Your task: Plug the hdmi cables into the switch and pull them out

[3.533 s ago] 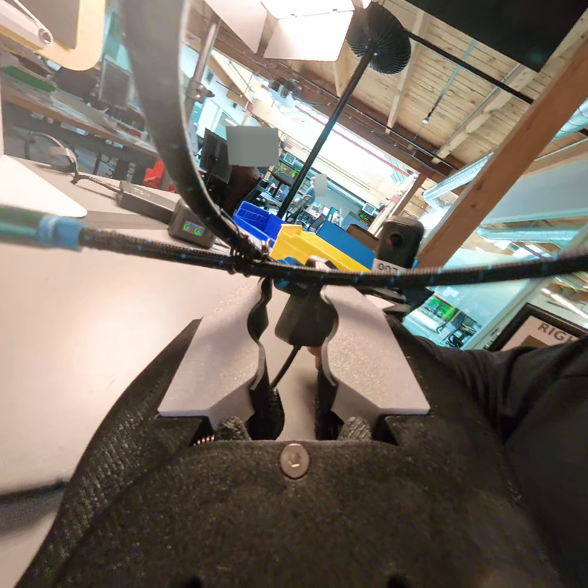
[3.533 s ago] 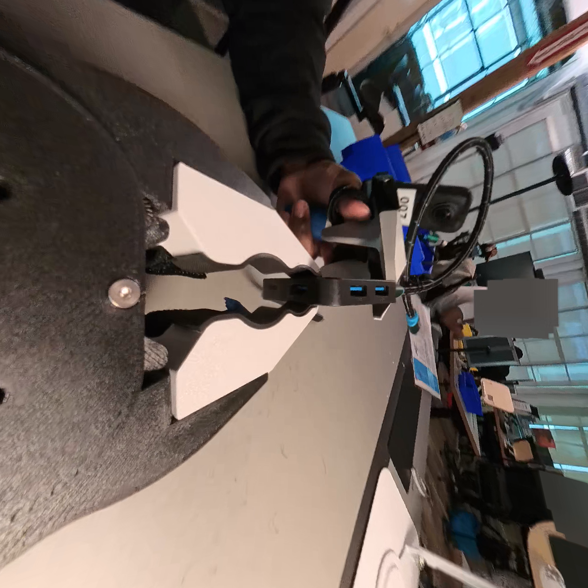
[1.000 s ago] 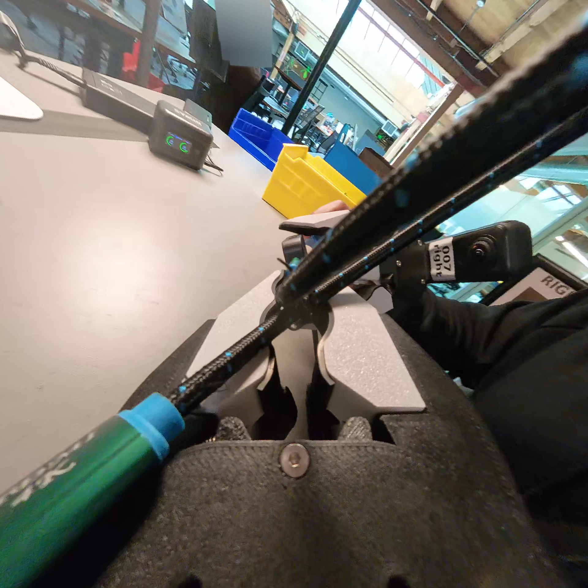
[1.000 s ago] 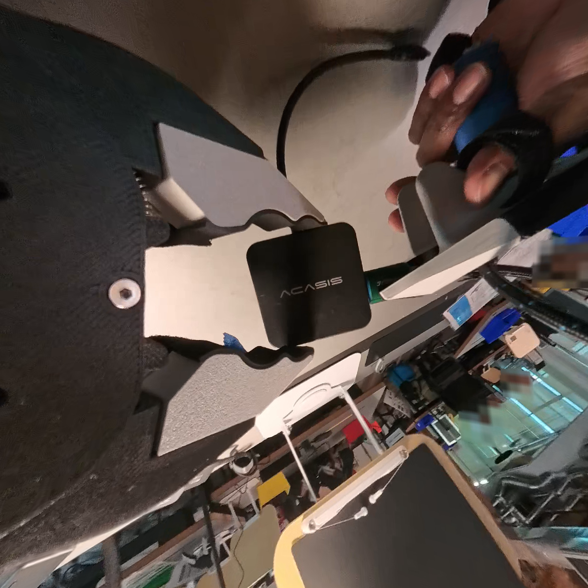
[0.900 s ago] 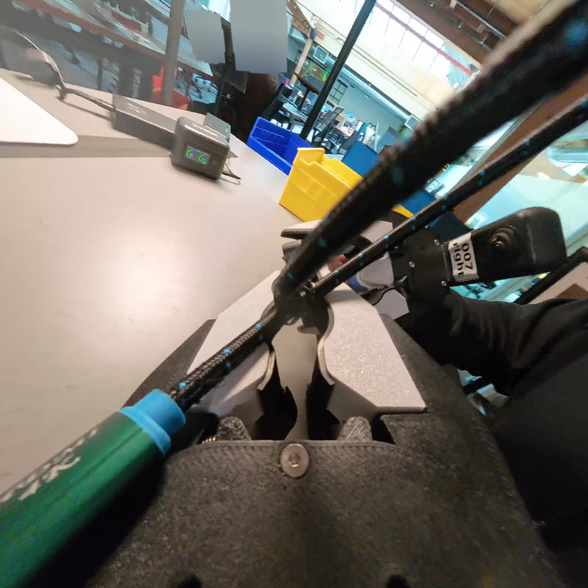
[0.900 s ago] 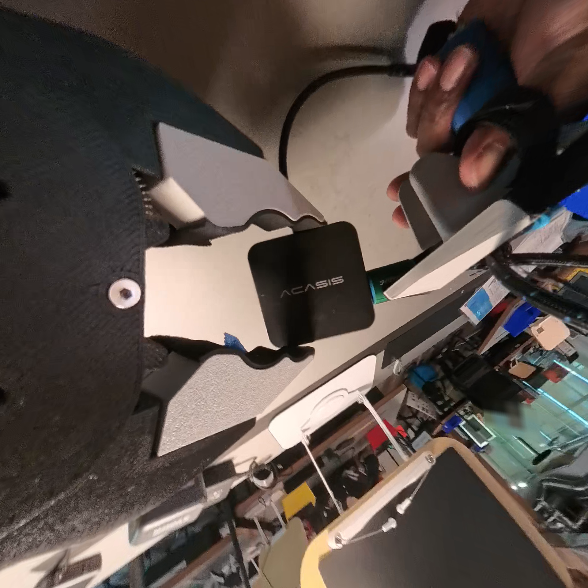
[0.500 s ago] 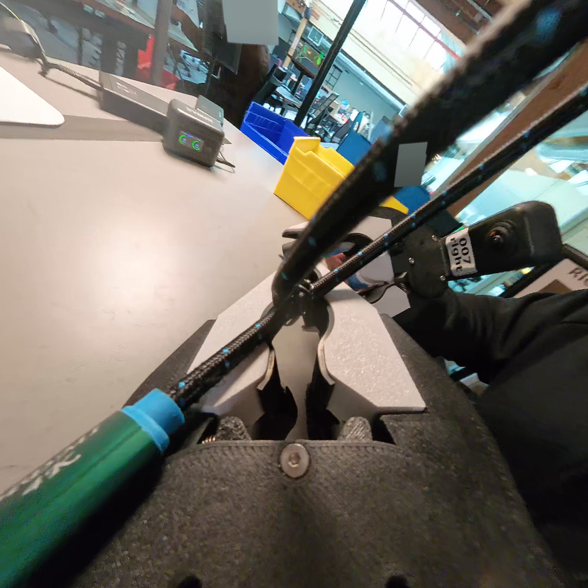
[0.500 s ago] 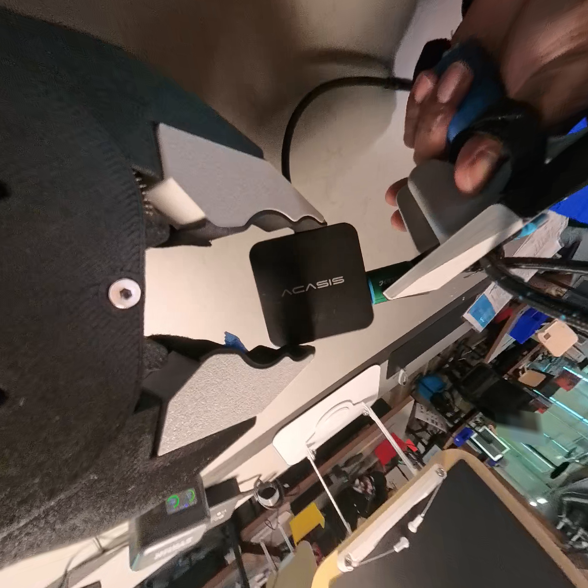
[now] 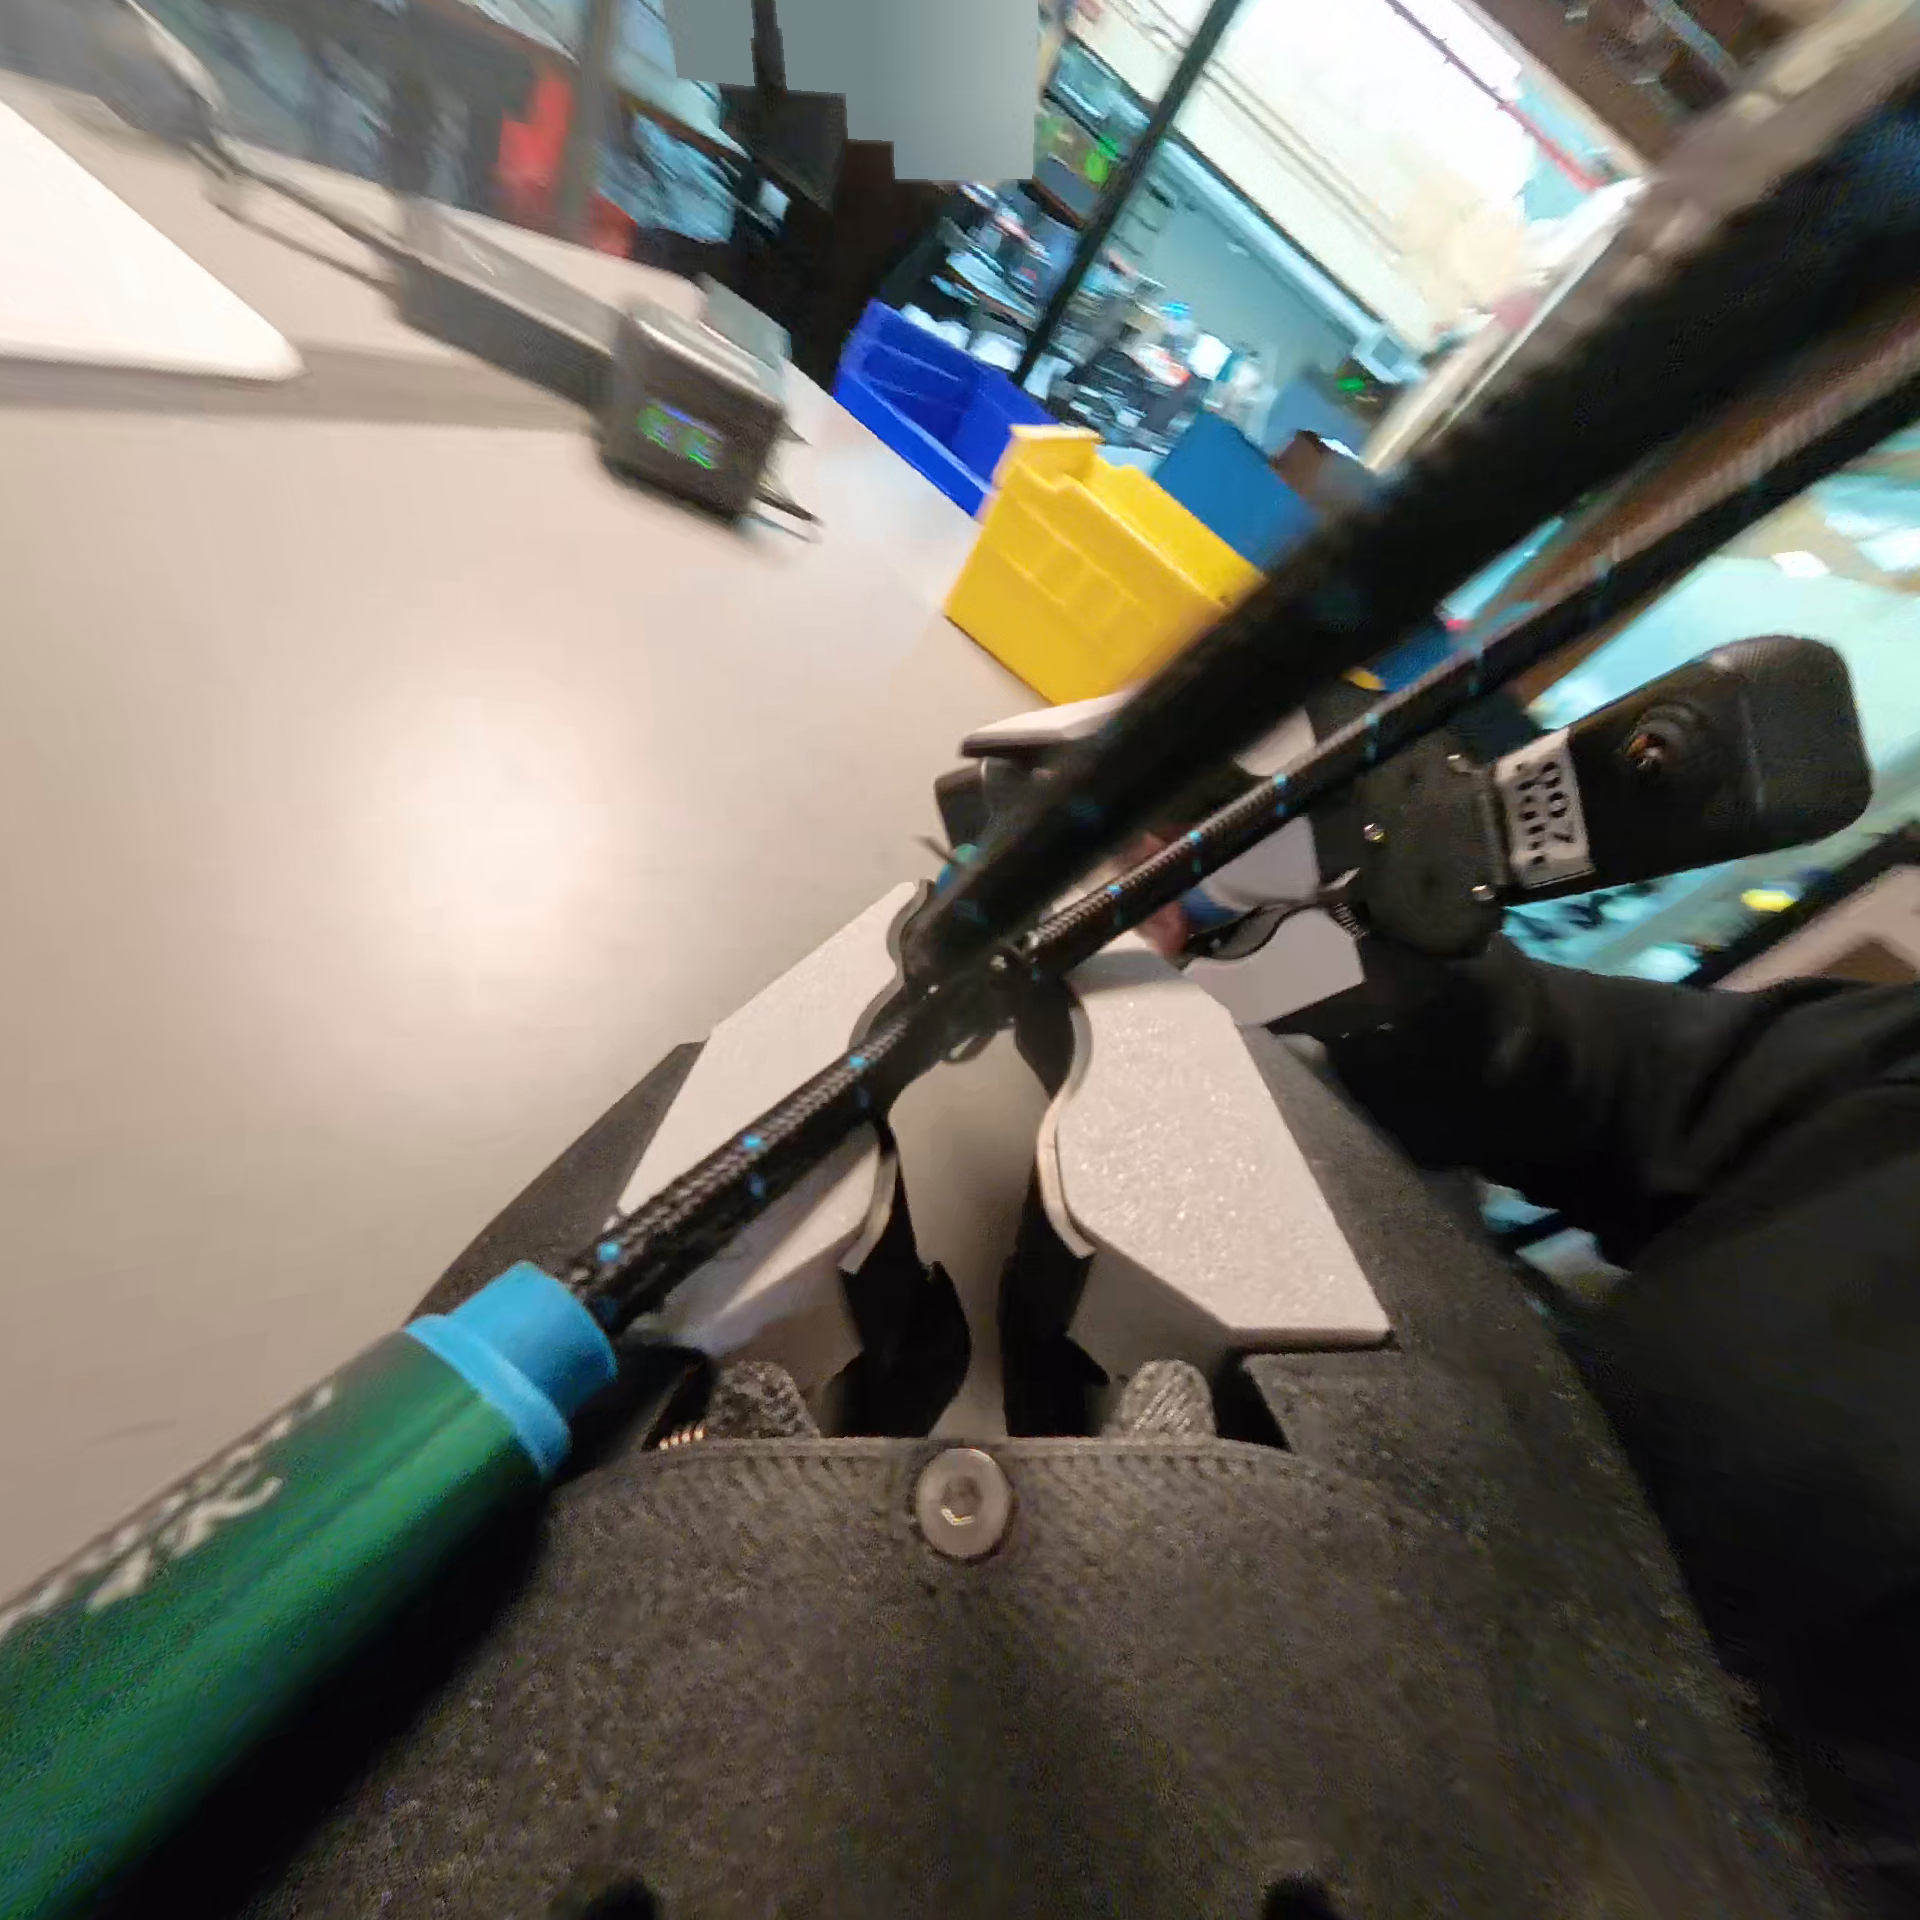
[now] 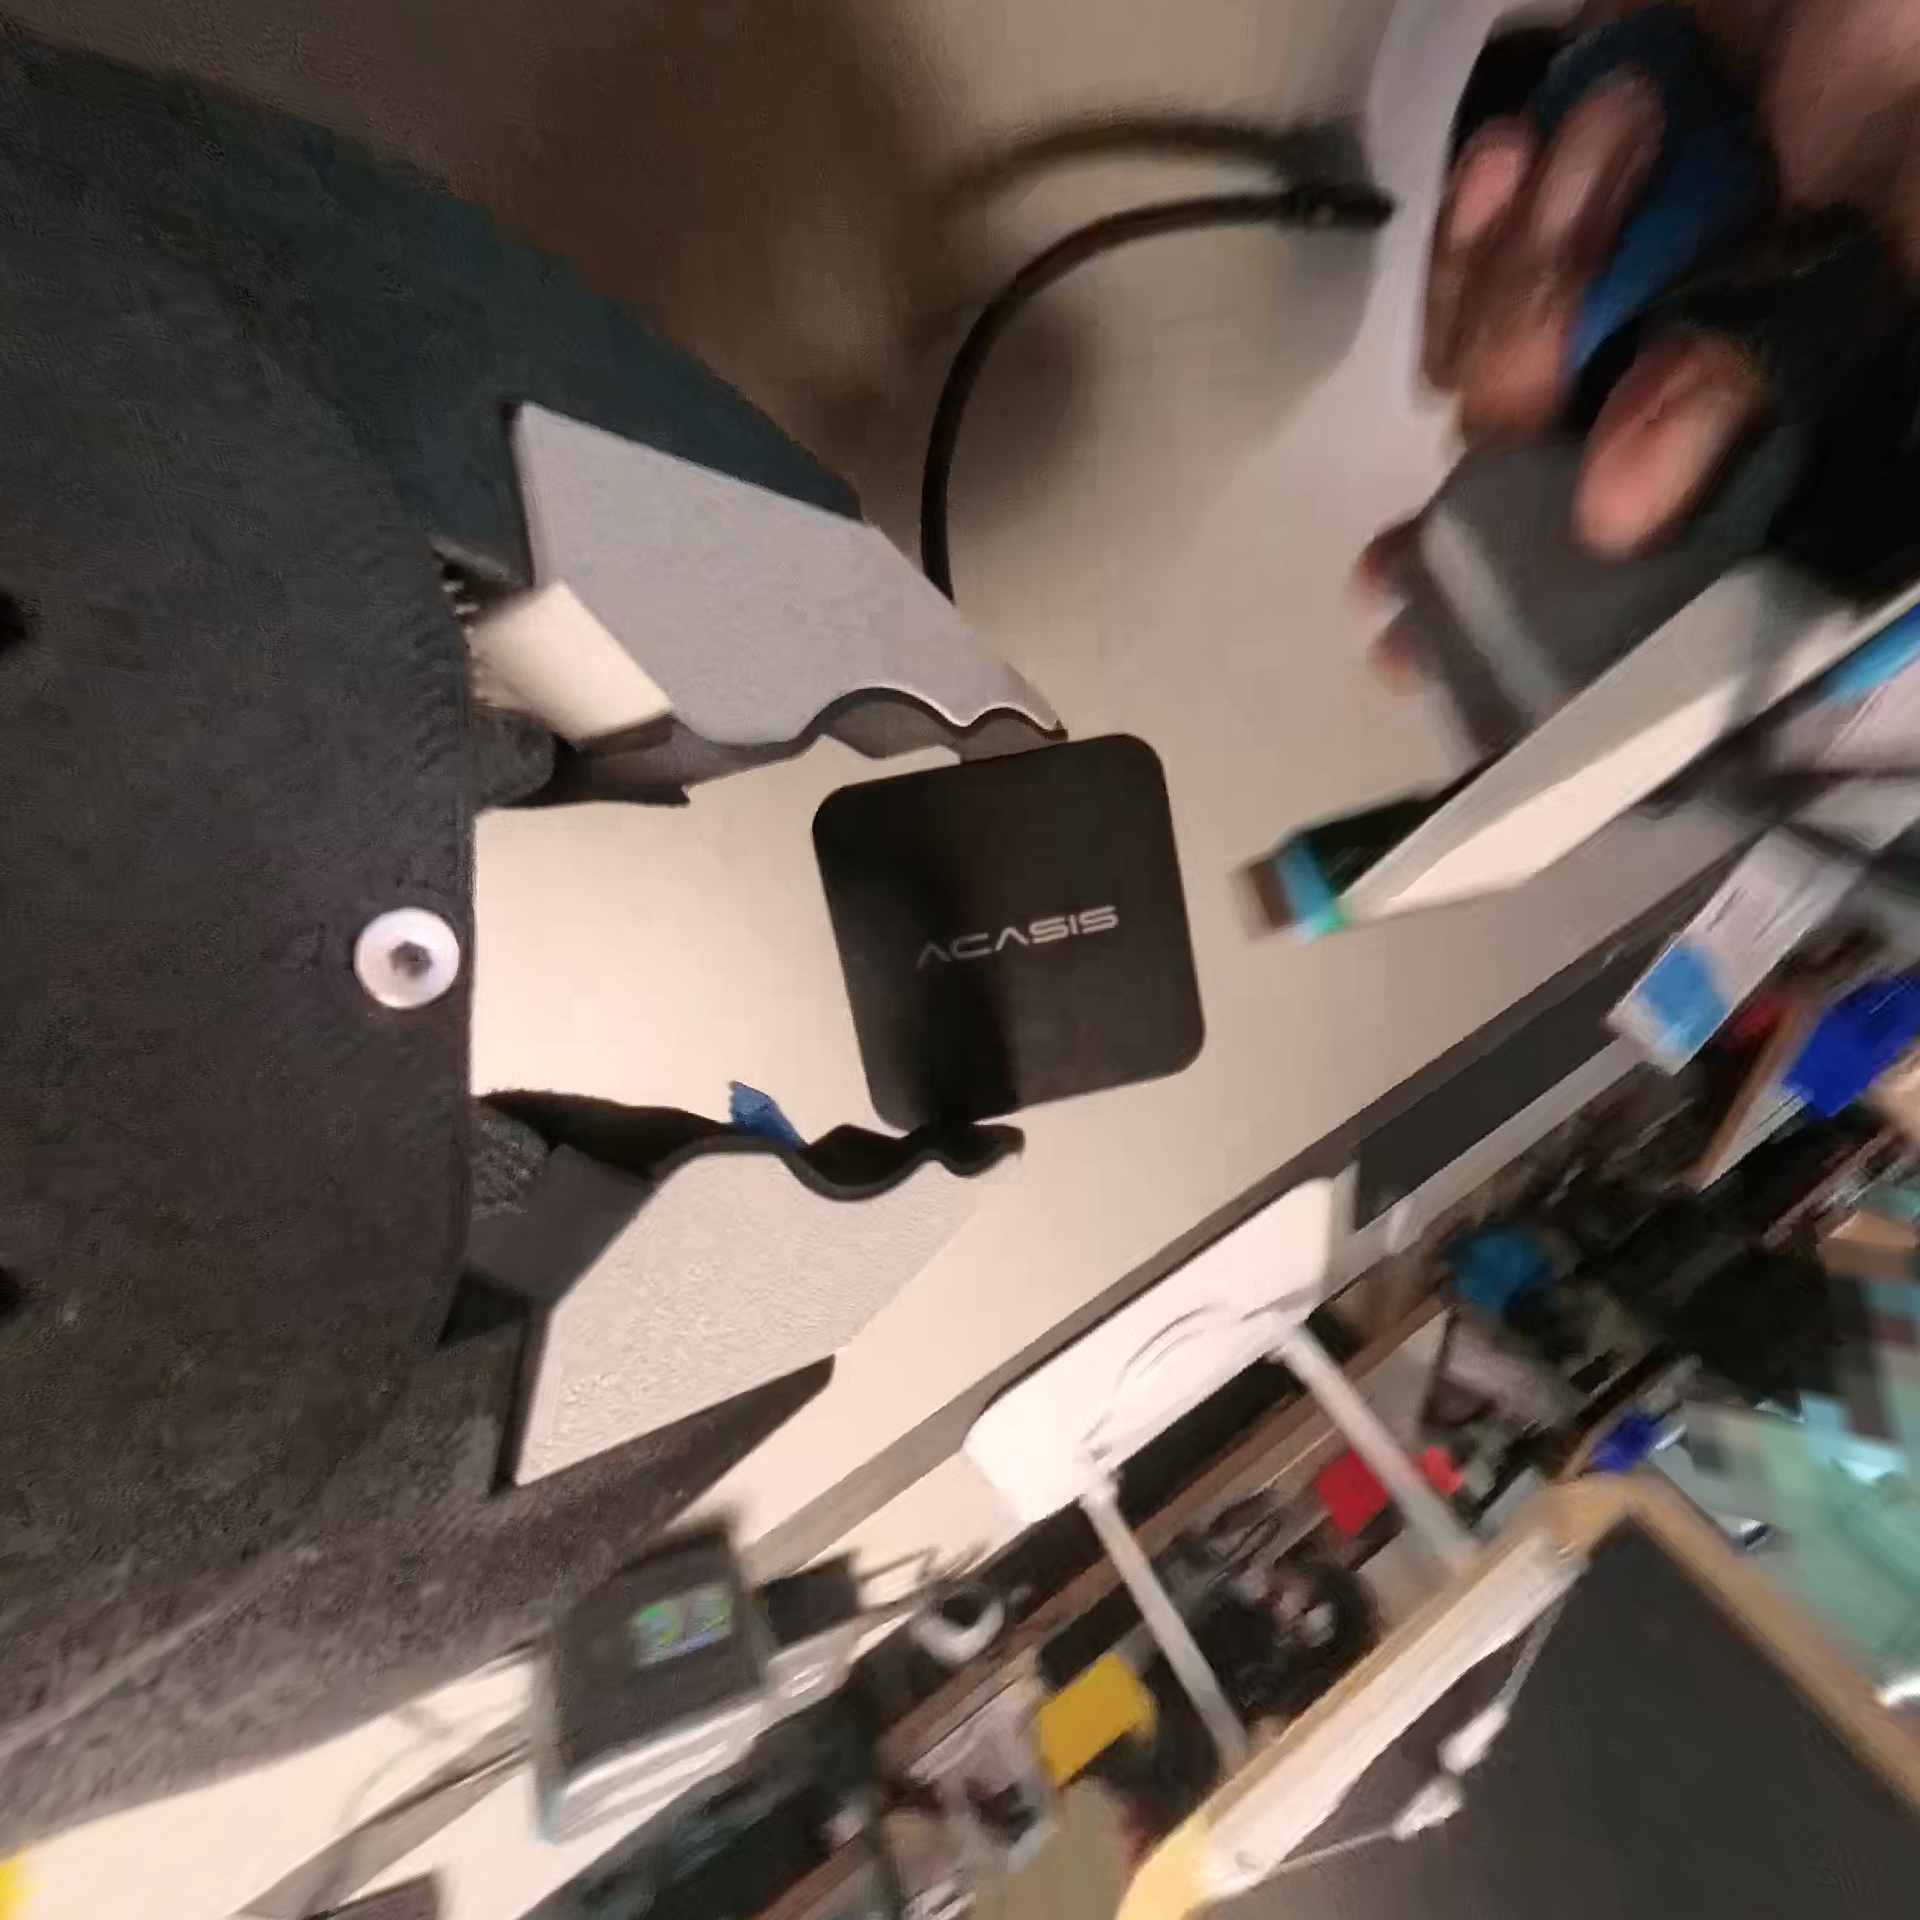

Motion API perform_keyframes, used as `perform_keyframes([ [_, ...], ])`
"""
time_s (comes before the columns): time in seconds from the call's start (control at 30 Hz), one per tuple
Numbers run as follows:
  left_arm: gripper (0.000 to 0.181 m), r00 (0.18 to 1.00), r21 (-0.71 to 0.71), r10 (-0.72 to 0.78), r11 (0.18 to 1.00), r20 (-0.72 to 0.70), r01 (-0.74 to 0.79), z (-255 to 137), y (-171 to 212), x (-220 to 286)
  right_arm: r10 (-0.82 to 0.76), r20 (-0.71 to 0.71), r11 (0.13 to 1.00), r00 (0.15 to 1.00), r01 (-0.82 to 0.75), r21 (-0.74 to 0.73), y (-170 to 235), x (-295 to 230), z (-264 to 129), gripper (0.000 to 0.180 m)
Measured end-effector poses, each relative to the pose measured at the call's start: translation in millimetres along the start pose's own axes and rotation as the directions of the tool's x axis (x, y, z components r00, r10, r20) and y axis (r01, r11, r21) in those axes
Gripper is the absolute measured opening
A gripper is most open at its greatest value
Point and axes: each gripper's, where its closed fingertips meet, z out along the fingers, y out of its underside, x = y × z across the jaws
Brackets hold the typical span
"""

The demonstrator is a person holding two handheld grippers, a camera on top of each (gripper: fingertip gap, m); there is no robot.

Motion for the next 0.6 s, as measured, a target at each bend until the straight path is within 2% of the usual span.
perform_keyframes([
  [0.03, 0.018, 0.999, 0.019, 0.030, 0.999, 0.042, -0.031, -7.4, -6.3, -7.7, 0.015, 0.001, 1.000, 1.000, -0.015, 0.011, 4.5, 8.6, -2.3, 0.074],
  [0.1, 0.018, 0.999, 0.085, -0.027, 0.996, 0.036, 0.023, -23.2, -23.0, -16.5, 0.042, 0.026, 0.995, 0.999, -0.044, 0.088, 3.4, 22.2, -10.5, 0.074],
  [0.17, 0.017, 0.994, 0.132, -0.105, 0.986, -0.003, 0.105, -31.5, -31.2, -22.0, 0.074, 0.031, 0.996, 0.997, -0.075, 0.047, 14.3, 30.9, -11.8, 0.074],
  [0.4, 0.017, 0.992, 0.052, -0.124, 0.991, 0.031, 0.122, -14.4, -4.9, -35.4, 0.170, 0.087, 0.985, 0.982, -0.171, 0.006, 24.9, 30.8, -11.1, 0.073],
  [0.6, 0.016, 0.982, 0.120, -0.160, 0.982, 0.100, 0.148, -20.2, -8.9, -53.8, 0.203, -0.038, 0.979, 0.978, -0.202, 0.020, 12.8, 64.3, -31.2, 0.074],
])
